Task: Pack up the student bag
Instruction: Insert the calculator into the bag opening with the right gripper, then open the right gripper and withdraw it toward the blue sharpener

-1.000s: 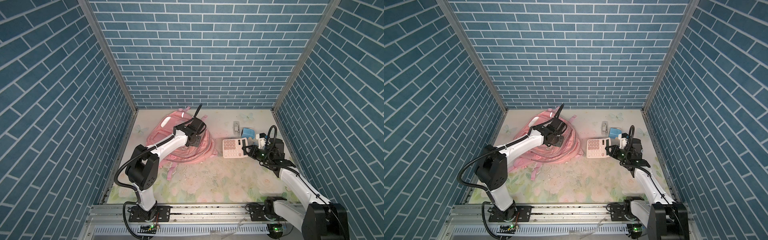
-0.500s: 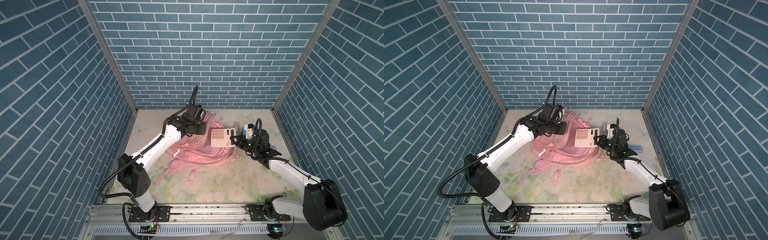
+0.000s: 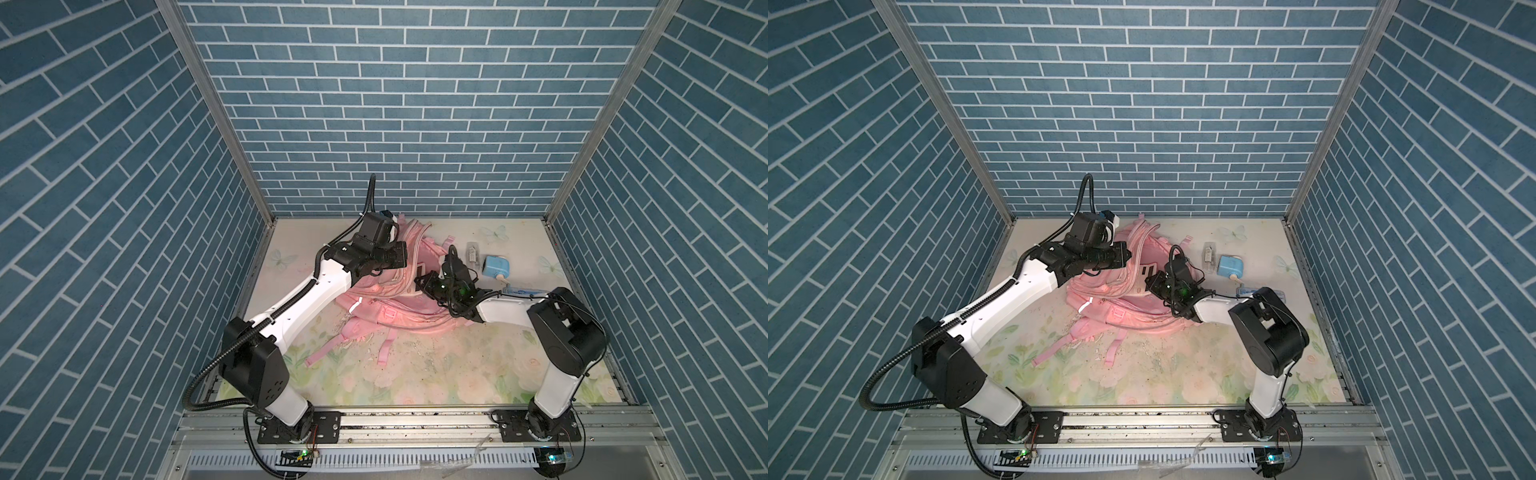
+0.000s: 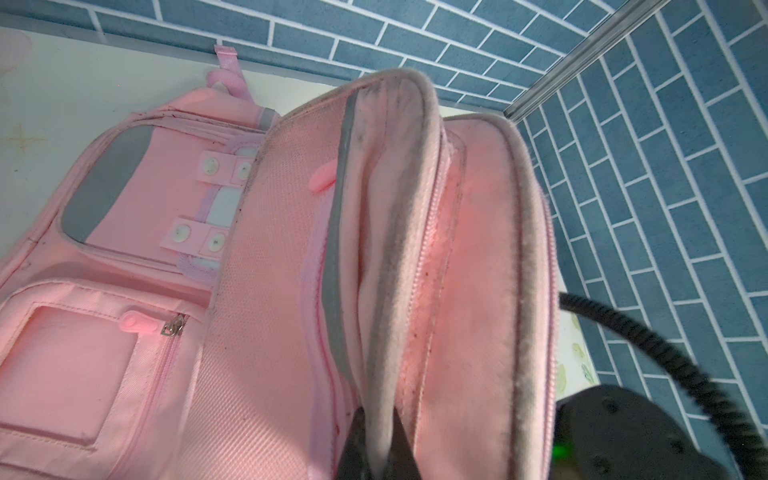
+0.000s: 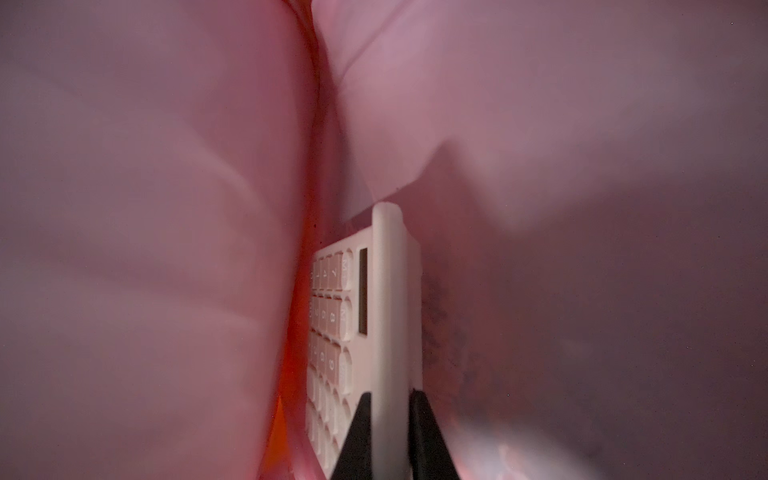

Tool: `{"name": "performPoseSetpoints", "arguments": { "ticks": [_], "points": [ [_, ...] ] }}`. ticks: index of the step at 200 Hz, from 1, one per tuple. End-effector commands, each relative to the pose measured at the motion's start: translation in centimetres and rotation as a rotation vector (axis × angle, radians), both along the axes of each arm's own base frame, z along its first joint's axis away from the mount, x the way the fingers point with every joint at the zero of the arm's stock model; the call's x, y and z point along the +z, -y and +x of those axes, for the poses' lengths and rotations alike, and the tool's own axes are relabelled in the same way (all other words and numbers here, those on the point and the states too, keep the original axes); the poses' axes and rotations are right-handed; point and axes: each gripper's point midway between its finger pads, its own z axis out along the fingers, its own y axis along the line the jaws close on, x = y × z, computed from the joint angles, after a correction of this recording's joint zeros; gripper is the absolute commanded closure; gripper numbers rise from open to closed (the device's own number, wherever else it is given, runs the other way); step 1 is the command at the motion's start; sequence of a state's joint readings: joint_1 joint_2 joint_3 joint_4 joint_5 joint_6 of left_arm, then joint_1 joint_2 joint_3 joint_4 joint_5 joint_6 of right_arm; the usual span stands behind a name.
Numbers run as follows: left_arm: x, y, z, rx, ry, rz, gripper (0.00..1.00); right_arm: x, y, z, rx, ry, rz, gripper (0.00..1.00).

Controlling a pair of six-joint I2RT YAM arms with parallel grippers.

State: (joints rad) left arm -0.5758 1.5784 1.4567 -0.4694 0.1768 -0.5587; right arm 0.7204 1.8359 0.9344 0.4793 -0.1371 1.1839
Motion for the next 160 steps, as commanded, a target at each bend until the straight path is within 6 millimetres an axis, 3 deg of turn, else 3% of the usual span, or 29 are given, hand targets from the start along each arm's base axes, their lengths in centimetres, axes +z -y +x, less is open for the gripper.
{"name": "performPoseSetpoints", "arguments": {
  "ticks": [1, 27, 53, 74, 105, 138, 160],
  "points": [
    [6.9, 0.1, 1.4, 0.018, 0.199, -0.146, 1.00, 3.0, -2.7, 1.3, -0.056, 0.027, 0.141, 0.96],
    [6.4, -0.3, 1.6, 0.024, 0.190, -0.151, 1.00, 1.5, -4.1, 0.5, -0.046, -0.031, 0.159, 0.80],
    [5.7, -1.0, 1.4, 0.030, 0.180, -0.142, 1.00, 1.3, -3.4, 0.3, -0.067, -0.027, 0.130, 0.52],
    [5.4, -2.3, 1.5, 0.050, 0.177, -0.126, 1.00, 1.8, -2.4, 0.2, -0.063, -0.013, 0.101, 0.42],
    [4.4, -4.1, 1.5, 0.073, 0.170, -0.070, 1.00, 3.6, 1.2, -0.3, -0.090, 0.046, 0.034, 0.36],
    [1.5, -6.0, 1.7, 0.090, 0.124, 0.017, 1.00, 6.3, 6.2, -1.6, -0.107, 0.121, -0.068, 0.36],
    [-0.7, -6.9, 1.8, 0.097, 0.088, 0.062, 1.00, 6.8, 9.9, -2.9, -0.129, 0.158, -0.160, 0.36]
  ]
}}
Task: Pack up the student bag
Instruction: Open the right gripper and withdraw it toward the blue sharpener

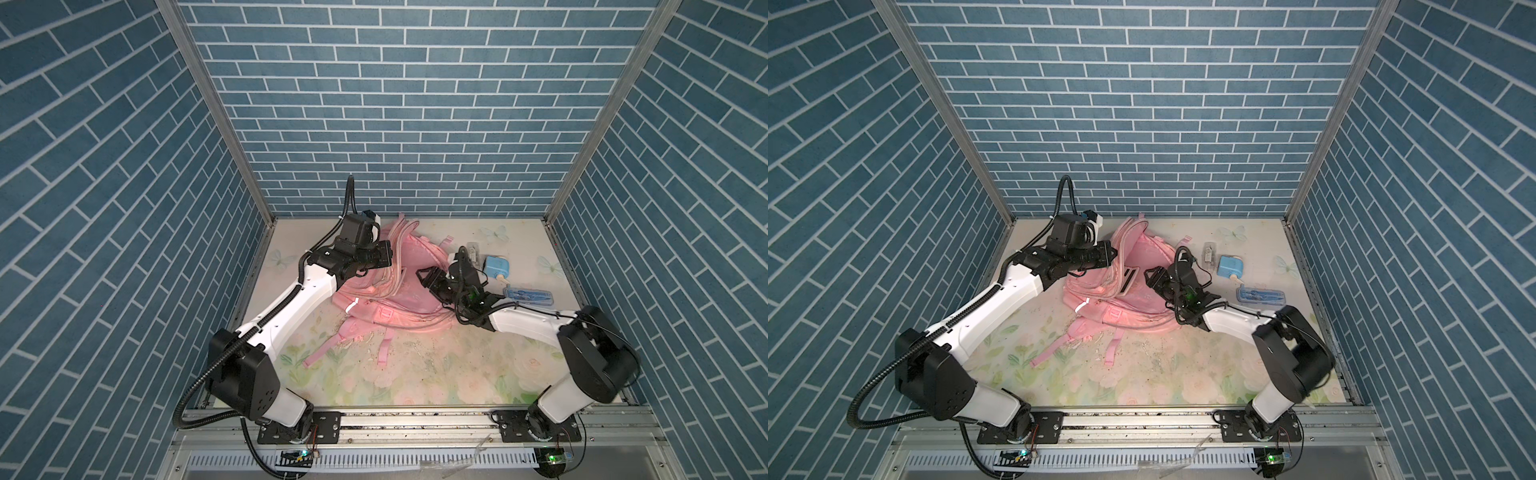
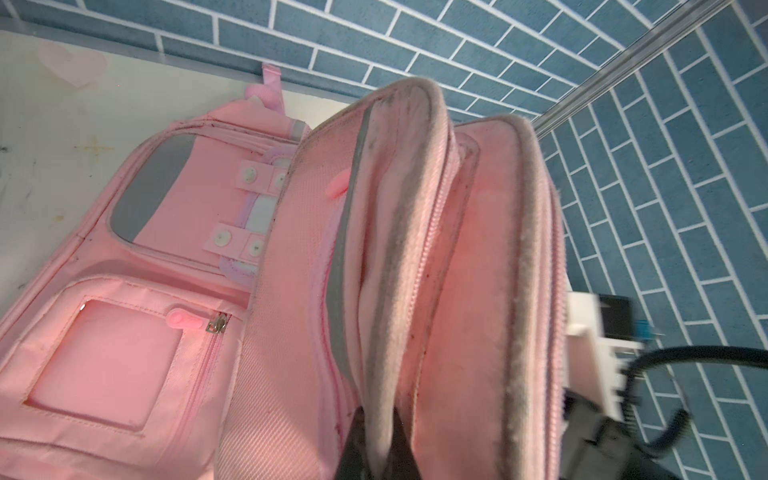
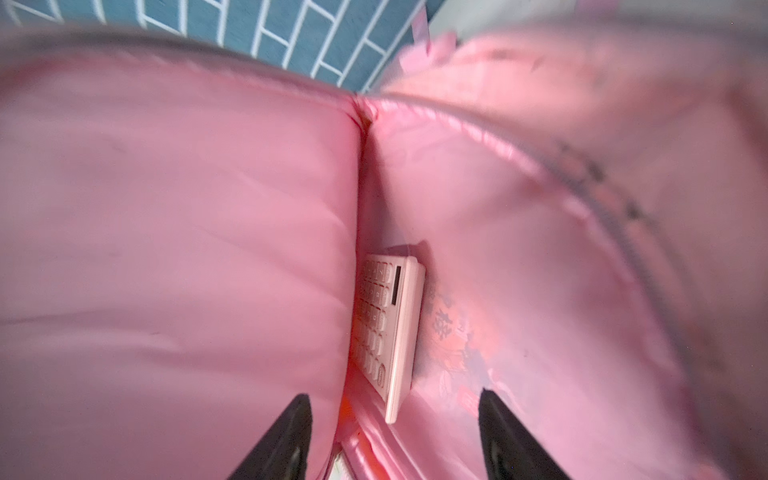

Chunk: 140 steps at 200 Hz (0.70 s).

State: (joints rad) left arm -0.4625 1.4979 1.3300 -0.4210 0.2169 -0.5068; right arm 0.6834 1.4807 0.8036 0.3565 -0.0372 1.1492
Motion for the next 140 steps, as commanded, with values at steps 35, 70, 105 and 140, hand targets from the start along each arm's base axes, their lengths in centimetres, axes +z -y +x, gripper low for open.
{"name": "performPoseSetpoints", "arguments": {
  "ticks": [35, 70, 105, 140],
  "points": [
    [-1.9, -3.1, 0.9, 0.053, 0.044, 0.093, 1.00, -1.1, 11.5, -2.5, -0.124, 0.036, -0.348, 0.35],
    [-3.8, -2.7, -0.2, 0.001, 0.003, 0.099, 1.00, -1.5, 18.5, -1.7, -0.196, 0.023, -0.457, 0.30],
    [-5.1, -0.6, -1.5, -0.057, -0.008, 0.080, 1.00, -2.7, 23.2, 1.6, -0.236, -0.024, -0.607, 0.21],
    [-6.0, 1.4, -2.3, -0.092, -0.016, 0.067, 0.96, -4.3, 25.1, 6.1, -0.240, -0.093, -0.707, 0.16]
  ]
}}
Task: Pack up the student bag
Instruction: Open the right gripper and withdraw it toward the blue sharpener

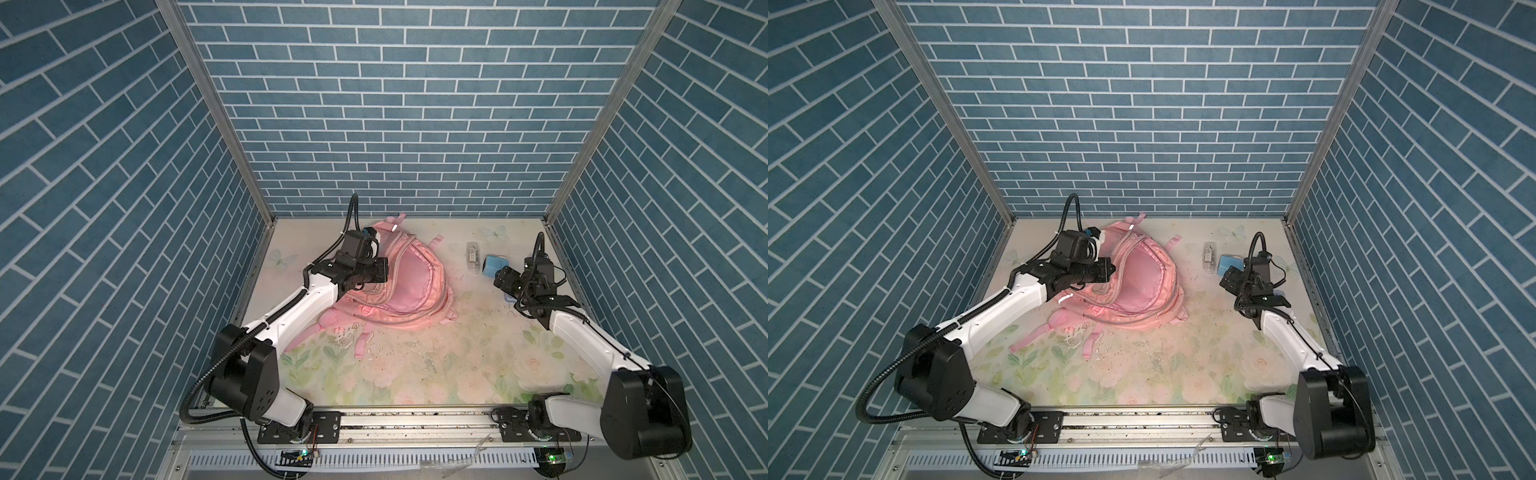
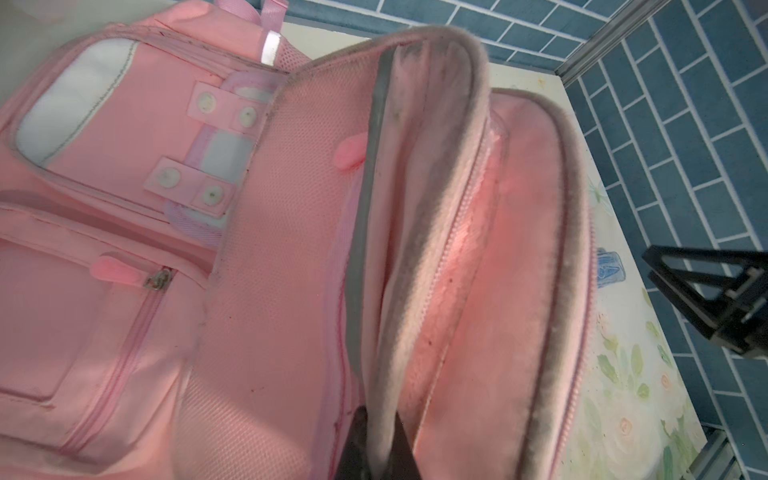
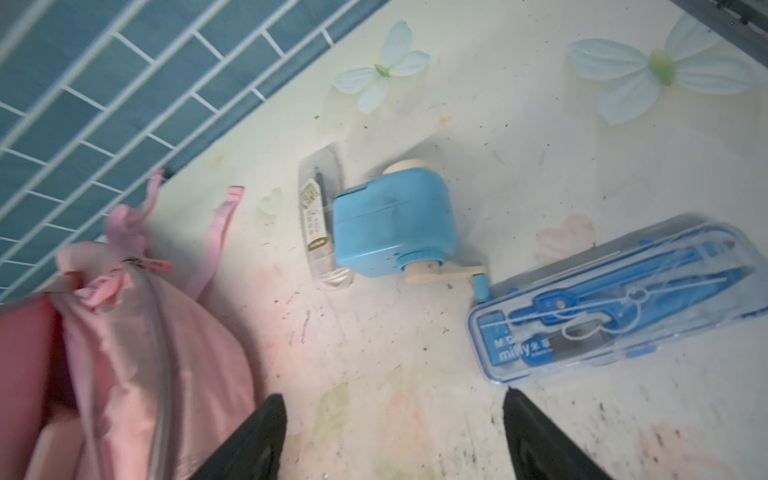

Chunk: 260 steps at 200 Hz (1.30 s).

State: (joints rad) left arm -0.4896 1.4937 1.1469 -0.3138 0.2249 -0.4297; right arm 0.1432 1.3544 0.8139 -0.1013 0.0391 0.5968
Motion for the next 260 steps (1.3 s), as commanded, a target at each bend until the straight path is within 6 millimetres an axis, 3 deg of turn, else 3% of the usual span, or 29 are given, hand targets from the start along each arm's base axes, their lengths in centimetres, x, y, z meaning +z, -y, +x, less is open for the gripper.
{"name": "performPoseSetpoints", "arguments": {
  "ticks": [1, 26, 62, 86, 188, 260],
  "points": [
    [-0.1, 0.9, -0.4, -0.011, 0.012, -0.008, 0.95, -0.5, 1.0, 2.4, 0.042, -0.040, -0.113, 0.16],
    [0.6, 2.4, -1.4, -0.051, 0.061, 0.006, 0.65, -2.2, 1.5, 5.3, 0.068, -0.096, -0.146, 0.14],
    [2.1, 3.3, -2.3, -0.064, 0.122, 0.025, 0.49, -4.1, 1.4, 8.2, 0.127, -0.177, -0.159, 0.11],
    [2.0, 3.1, -2.4, -0.056, 0.124, 0.031, 0.46, -5.3, 1.7, 8.6, 0.135, -0.222, -0.174, 0.10],
    [1.5, 3.5, -2.1, -0.071, 0.113, 0.051, 0.42, -7.4, -1.0, 8.3, 0.253, -0.243, -0.065, 0.08],
    [0.5, 2.8, -1.8, -0.045, 0.091, 0.101, 0.37, -9.6, 0.8, 8.2, 0.200, -0.329, -0.163, 0.07]
  ]
}}
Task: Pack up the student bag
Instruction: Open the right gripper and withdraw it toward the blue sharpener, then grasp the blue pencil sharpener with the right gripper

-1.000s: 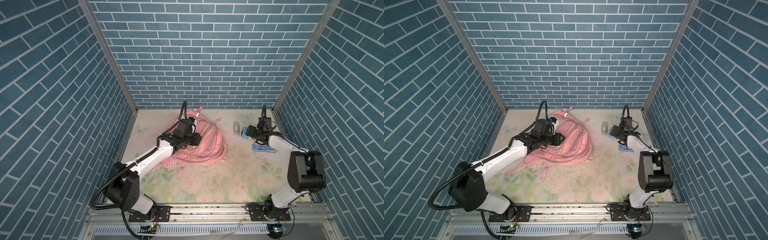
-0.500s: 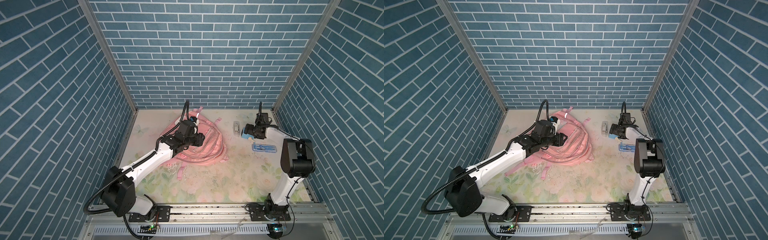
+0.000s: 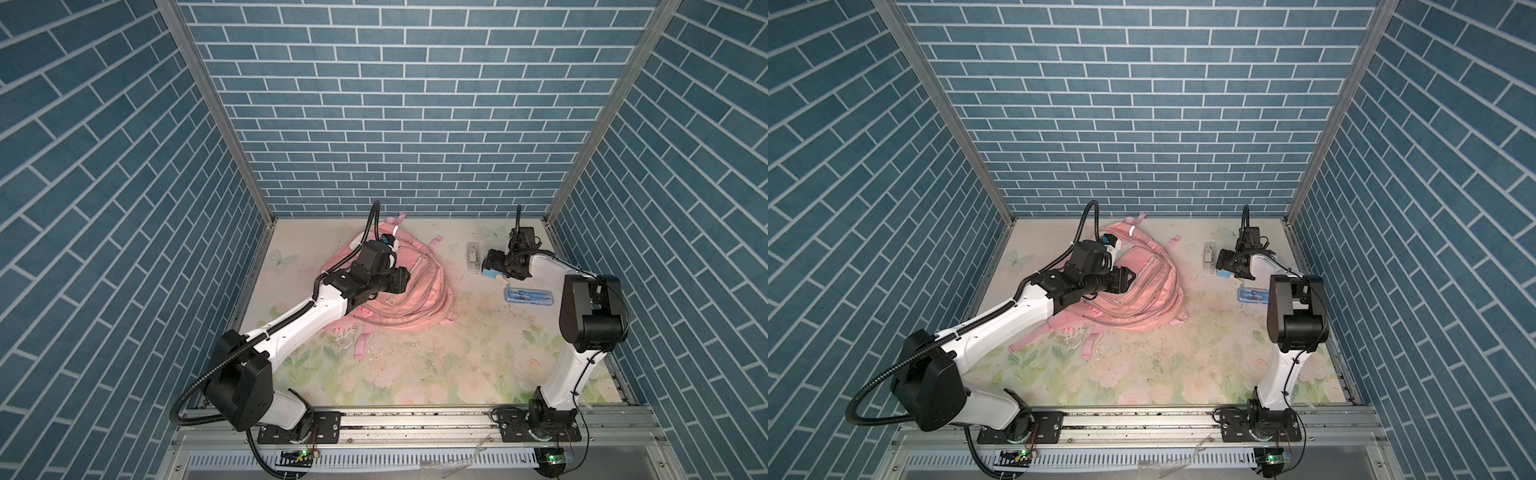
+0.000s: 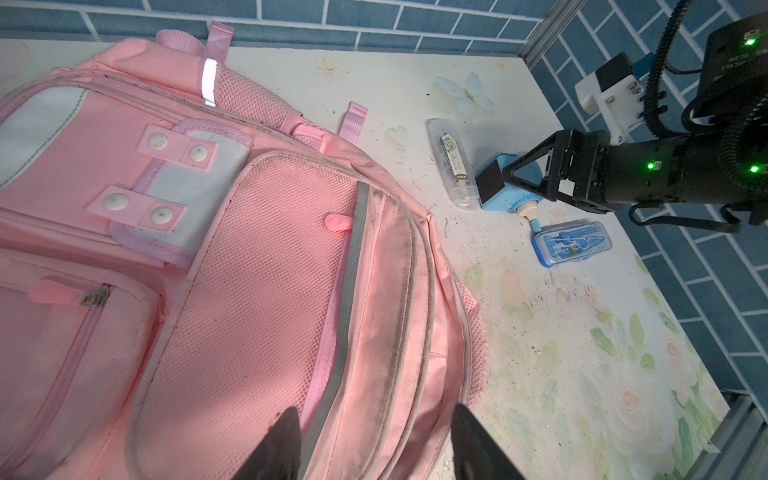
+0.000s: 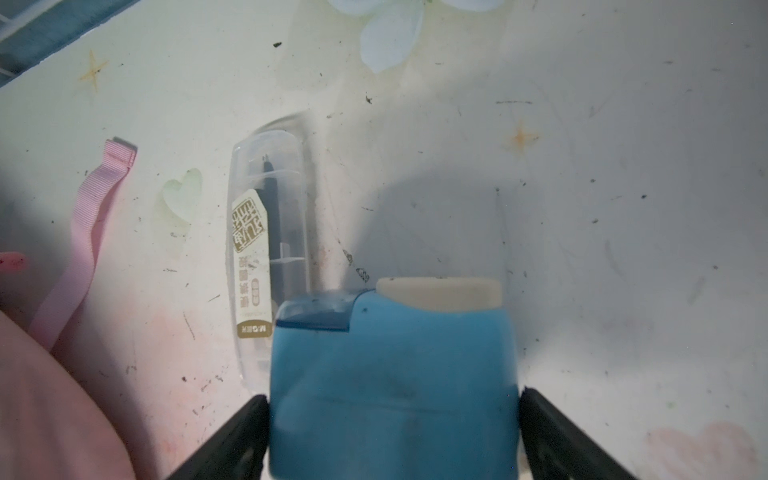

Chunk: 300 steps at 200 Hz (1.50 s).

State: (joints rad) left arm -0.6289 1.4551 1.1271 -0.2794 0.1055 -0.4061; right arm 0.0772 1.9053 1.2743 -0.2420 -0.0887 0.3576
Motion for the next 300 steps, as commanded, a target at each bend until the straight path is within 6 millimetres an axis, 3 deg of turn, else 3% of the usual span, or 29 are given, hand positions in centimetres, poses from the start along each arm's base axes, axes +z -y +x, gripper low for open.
{"name": "performPoseSetpoints", "arguments": {
  "ticks": [1, 73, 110, 160, 177, 200, 236, 300],
  "points": [
    [-0.7, -0.4, 0.5, 0.023, -0.006, 0.050, 0.37, -2.9, 1.2, -1.1, 0.005, -0.106, -0.089, 0.07],
    [-2.2, -1.1, 0.6, 0.051, -0.028, 0.121, 0.33, -4.7, 1.2, -0.2, 0.014, -0.170, -0.152, 0.07],
    [-2.7, -0.8, 0.5, 0.040, -0.037, 0.134, 0.33, -3.0, 0.6, -0.4, 0.022, -0.149, -0.117, 0.06],
    [-2.9, -0.5, 0.6, 0.025, -0.040, 0.141, 0.33, -2.8, 1.2, -1.4, 0.051, -0.150, -0.178, 0.22],
    [-2.9, -0.6, 0.7, 0.020, -0.038, 0.164, 0.33, -1.5, 0.9, -1.4, 0.067, -0.113, -0.160, 0.25],
    [-3.6, -0.6, 0.8, 0.003, -0.041, 0.224, 0.33, 1.8, 0.2, -1.4, 0.083, -0.024, -0.121, 0.28],
    [-5.9, 1.2, 0.6, -0.070, -0.056, 0.323, 0.32, 5.7, -1.1, -3.0, 0.115, 0.061, -0.040, 0.32],
    [-8.6, 3.4, 0.5, -0.125, -0.074, 0.432, 0.32, 7.8, -3.4, -7.4, 0.154, 0.129, 0.120, 0.35]
  ]
}}
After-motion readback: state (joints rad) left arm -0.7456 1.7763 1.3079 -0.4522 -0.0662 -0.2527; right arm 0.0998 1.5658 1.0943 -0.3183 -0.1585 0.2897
